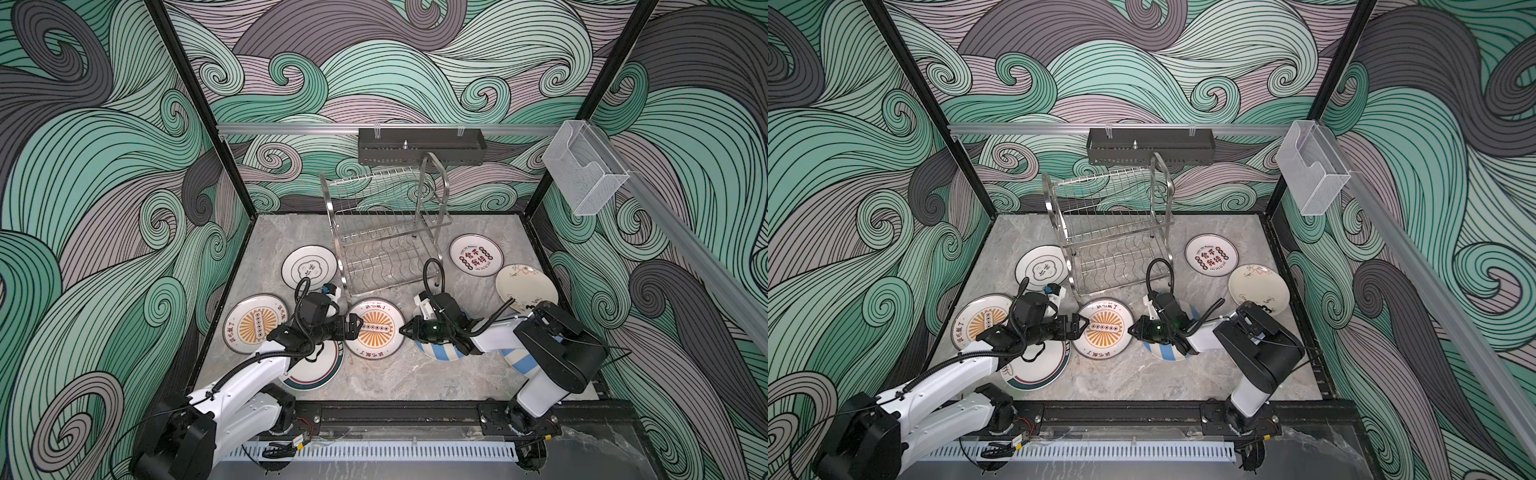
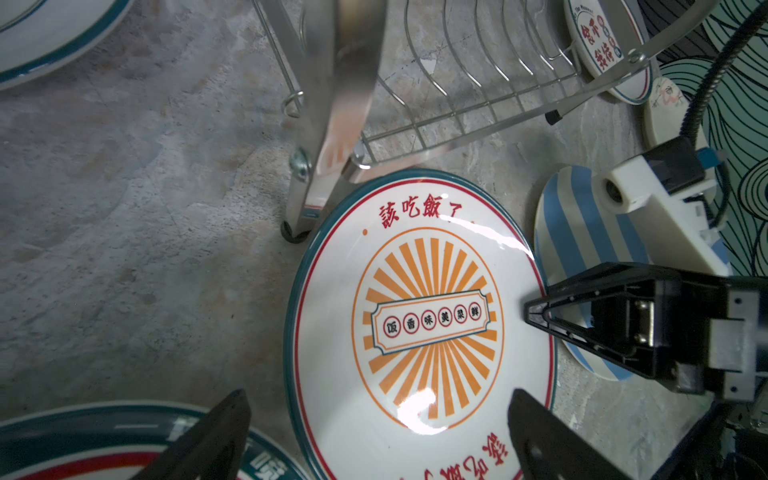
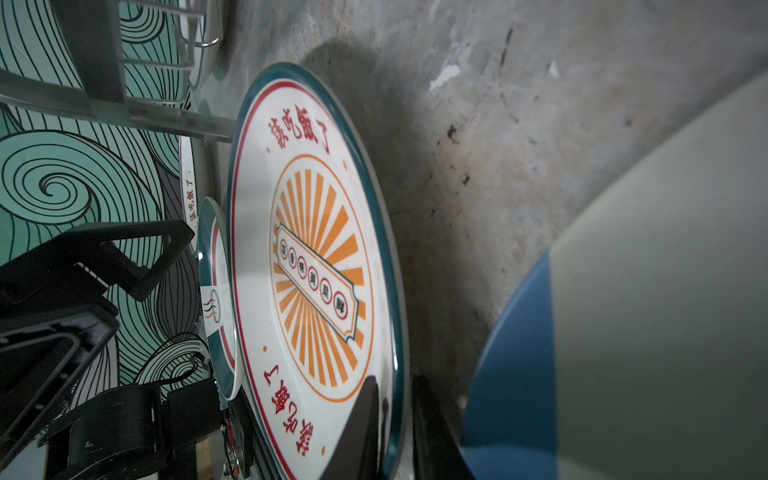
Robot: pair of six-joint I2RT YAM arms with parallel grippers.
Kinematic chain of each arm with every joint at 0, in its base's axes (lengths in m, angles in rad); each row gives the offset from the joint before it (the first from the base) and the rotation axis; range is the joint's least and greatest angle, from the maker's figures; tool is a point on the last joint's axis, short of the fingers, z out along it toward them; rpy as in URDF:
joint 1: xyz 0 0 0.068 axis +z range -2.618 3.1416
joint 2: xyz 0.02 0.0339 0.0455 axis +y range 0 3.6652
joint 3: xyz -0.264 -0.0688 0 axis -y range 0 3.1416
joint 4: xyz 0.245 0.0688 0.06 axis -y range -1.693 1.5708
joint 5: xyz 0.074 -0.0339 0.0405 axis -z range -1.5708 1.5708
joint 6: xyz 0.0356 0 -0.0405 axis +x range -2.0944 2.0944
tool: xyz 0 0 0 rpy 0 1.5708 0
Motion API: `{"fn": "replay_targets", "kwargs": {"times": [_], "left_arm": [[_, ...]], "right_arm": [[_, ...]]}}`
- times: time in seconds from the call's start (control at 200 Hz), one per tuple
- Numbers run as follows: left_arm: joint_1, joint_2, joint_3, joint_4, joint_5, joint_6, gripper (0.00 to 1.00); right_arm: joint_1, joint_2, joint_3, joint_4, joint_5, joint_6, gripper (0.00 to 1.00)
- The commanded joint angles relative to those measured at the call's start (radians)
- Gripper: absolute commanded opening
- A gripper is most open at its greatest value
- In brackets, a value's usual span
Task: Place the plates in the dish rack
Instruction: 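Grip the orange-sunburst plate rim with the right gripper and tilt it up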
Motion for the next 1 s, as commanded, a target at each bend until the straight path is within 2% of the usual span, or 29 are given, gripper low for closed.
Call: {"fn": "replay_targets", "kwargs": {"times": [0.0,0.31,0.796,0.996], "left_arm": [[-0.006,-0.041,0.022,-0.049,0.013,0.026,0.99],[-0.006,-0.088,0.037,-0.09,-0.003,0.033,0.99],[-0.006,-0.042,0.102,-0.097,-0.006,0.041,0.99],[-0.006,-0.017,0.128,-0.119,-0.084,0.01,0.99]], "right_arm": [[0.001,-0.005,0.008,-0.058,0.052,0.012,0.11],[0.002,-0.097,0.011,-0.18,0.079,0.002,0.0],[-0.038,-0.47,-0.082,-0.444,0.18,-0.041,0.0],[-0.063,-0.642,-0.061,-0.572,0.231,-0.116,0.0]]}}
